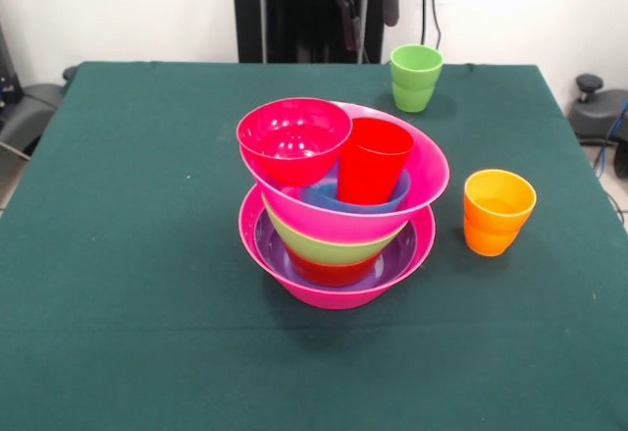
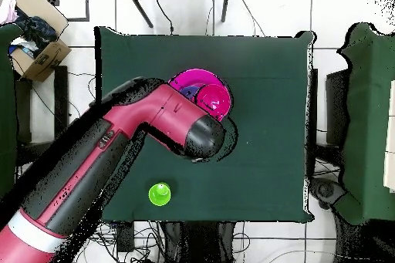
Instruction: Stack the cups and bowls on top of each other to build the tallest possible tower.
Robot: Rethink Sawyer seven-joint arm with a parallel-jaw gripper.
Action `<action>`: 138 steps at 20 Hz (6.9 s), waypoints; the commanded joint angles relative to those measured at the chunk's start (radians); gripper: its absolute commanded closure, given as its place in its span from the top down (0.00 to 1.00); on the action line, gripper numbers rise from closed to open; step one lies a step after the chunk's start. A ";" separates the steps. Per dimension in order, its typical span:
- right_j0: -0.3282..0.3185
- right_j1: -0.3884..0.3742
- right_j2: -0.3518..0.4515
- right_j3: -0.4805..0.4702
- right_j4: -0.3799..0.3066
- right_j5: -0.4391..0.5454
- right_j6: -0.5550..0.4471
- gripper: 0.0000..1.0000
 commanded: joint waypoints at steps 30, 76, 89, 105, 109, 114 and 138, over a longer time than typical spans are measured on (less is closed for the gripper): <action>0.107 0.010 0.385 0.228 0.180 0.322 -0.288 1.00; 0.153 0.000 0.461 0.335 0.217 0.356 -0.342 1.00; 0.137 0.011 0.506 0.328 0.230 0.391 -0.384 1.00; 0.126 0.001 0.593 0.377 0.241 0.380 -0.440 1.00; 0.133 -0.018 0.588 0.400 0.222 0.353 -0.431 1.00; 0.118 -0.034 0.567 0.393 0.189 0.351 -0.428 1.00; 0.120 -0.081 0.516 0.352 0.120 0.344 -0.335 1.00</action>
